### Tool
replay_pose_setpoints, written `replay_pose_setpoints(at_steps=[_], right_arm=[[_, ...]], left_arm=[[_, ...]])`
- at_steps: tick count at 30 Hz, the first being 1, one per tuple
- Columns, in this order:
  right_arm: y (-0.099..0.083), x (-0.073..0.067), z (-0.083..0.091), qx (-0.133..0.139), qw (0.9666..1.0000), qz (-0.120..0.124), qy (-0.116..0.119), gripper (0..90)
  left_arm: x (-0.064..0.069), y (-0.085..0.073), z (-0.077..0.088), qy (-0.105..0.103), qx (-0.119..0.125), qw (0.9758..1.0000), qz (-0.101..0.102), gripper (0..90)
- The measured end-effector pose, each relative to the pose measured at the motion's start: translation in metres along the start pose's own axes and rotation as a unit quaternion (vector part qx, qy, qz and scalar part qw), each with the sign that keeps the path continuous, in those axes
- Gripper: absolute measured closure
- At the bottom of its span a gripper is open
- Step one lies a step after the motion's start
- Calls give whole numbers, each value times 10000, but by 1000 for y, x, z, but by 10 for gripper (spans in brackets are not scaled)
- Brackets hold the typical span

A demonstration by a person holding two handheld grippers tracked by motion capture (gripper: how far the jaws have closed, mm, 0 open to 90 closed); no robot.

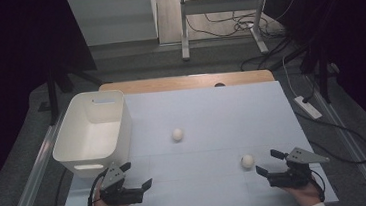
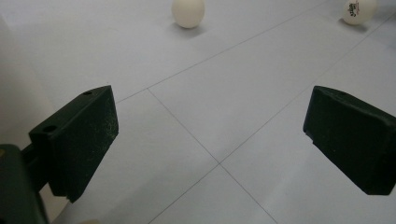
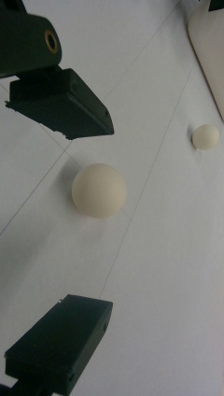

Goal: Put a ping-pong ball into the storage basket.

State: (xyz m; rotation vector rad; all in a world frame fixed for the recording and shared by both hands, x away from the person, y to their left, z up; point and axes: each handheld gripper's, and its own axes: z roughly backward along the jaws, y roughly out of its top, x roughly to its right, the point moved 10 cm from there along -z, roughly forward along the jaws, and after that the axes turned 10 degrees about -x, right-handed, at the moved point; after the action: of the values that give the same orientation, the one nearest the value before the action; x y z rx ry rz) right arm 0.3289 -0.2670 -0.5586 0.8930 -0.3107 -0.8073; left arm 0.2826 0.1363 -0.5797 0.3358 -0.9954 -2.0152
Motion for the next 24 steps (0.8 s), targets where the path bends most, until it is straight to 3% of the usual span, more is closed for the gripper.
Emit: replay_pose_setpoints(at_steps=[9, 14, 24], right_arm=[[0, 0, 0, -1, 10000, -35, 2, 139], [0, 0, 0, -4, 10000, -39, -4, 139], [1, 1, 1, 7, 10000, -48, 2, 140]], left_arm=[[1, 2, 2, 64, 6, 10000, -44, 41], [6, 7, 5, -27, 13, 10000, -29, 53], [13, 14, 9, -30, 3, 9997, -234, 72]])
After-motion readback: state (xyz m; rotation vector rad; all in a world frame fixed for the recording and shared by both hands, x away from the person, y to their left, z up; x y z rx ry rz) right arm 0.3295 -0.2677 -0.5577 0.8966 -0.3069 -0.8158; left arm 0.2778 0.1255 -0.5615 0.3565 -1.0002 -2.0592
